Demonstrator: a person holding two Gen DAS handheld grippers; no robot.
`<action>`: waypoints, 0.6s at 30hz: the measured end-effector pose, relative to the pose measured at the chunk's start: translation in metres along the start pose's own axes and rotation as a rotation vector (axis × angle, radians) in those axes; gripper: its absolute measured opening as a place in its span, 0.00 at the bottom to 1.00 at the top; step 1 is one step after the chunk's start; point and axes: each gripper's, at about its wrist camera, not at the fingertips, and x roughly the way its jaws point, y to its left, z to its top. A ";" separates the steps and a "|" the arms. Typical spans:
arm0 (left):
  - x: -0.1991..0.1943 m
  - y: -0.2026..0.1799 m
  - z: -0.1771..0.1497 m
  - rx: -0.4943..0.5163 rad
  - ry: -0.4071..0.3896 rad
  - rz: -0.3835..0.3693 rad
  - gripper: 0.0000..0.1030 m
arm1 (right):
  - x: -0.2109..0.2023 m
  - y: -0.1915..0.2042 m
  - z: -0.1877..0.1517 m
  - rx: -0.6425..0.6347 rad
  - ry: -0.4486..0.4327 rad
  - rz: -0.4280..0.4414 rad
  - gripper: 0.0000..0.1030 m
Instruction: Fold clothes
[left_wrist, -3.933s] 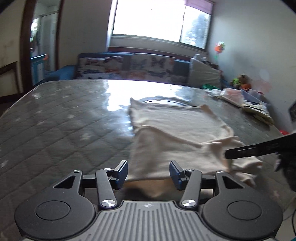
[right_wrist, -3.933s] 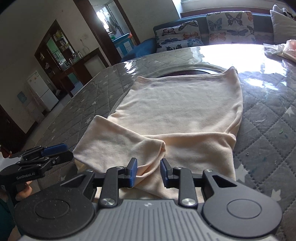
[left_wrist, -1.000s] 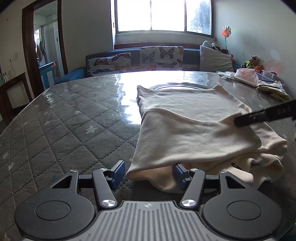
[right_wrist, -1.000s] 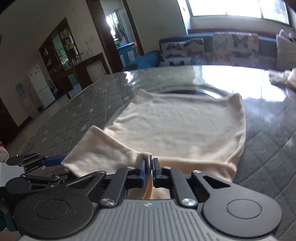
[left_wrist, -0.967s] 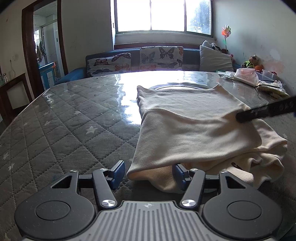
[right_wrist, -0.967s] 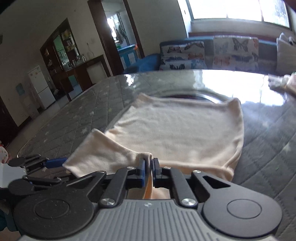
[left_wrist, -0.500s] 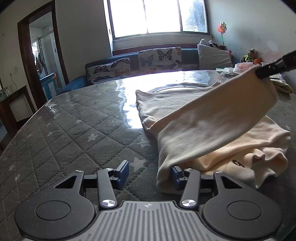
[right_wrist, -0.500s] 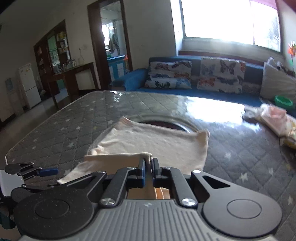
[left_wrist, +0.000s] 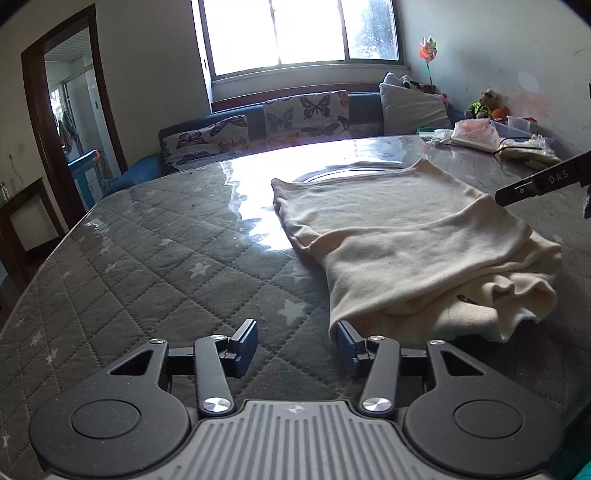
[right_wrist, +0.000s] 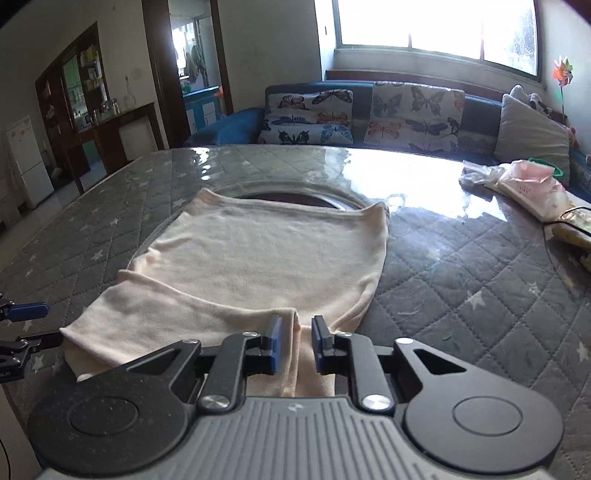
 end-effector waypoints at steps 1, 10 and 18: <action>-0.002 0.002 0.003 -0.001 -0.008 -0.004 0.49 | -0.002 0.000 0.000 -0.004 -0.007 0.001 0.17; 0.000 -0.008 0.053 -0.064 -0.105 -0.176 0.48 | 0.006 0.016 -0.002 -0.059 -0.038 0.060 0.19; 0.059 -0.039 0.066 -0.035 -0.038 -0.238 0.47 | 0.025 0.029 -0.003 -0.109 -0.048 0.080 0.19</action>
